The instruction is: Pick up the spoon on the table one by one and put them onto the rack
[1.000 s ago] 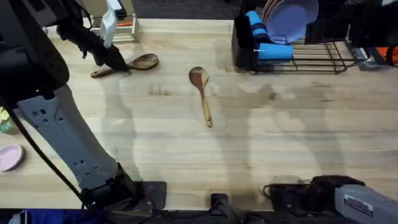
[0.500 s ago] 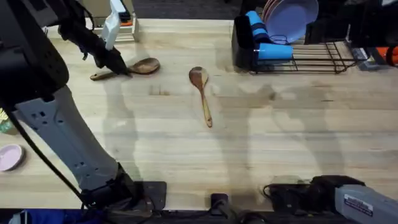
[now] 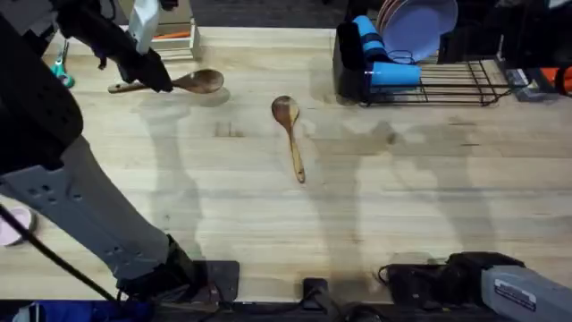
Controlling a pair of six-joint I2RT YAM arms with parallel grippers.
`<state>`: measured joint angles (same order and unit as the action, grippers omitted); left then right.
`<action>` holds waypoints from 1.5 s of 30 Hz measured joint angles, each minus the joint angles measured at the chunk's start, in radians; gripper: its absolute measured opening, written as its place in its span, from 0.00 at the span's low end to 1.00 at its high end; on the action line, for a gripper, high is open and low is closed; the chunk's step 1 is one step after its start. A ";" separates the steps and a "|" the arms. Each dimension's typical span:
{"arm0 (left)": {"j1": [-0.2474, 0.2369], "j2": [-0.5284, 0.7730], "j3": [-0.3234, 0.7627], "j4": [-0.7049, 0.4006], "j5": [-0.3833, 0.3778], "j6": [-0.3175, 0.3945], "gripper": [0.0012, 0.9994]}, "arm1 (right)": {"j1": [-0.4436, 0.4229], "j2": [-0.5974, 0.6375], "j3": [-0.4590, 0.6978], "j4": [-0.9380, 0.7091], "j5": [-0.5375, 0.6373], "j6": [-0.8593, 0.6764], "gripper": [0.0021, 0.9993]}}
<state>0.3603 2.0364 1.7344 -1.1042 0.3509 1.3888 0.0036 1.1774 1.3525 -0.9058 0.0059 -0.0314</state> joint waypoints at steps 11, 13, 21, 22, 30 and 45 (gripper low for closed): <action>-0.075 -0.124 0.000 0.005 0.052 0.000 0.04 | 0.000 0.000 0.000 0.000 0.000 -0.041 0.99; -0.107 -0.146 0.000 0.008 0.067 0.000 0.04 | 0.000 0.000 0.000 0.000 0.000 -0.047 0.99; -0.367 -0.166 0.000 0.055 0.105 -0.041 0.04 | 0.000 0.000 0.000 0.000 0.000 -0.062 0.99; -0.385 -0.166 0.000 0.057 0.107 -0.051 0.04 | 0.000 0.000 0.000 0.000 0.000 -0.067 0.99; -0.419 -0.166 0.000 0.080 0.237 -0.139 0.04 | 0.000 0.000 0.000 0.000 0.000 -0.086 0.99; -0.545 -0.166 0.000 0.414 0.575 -0.395 0.04 | 0.000 0.000 0.000 0.010 0.000 -0.127 0.99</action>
<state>-0.1849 1.8709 1.7340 -0.6907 0.9261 0.9937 0.0036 1.1774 1.3525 -0.8955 0.0063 -0.1581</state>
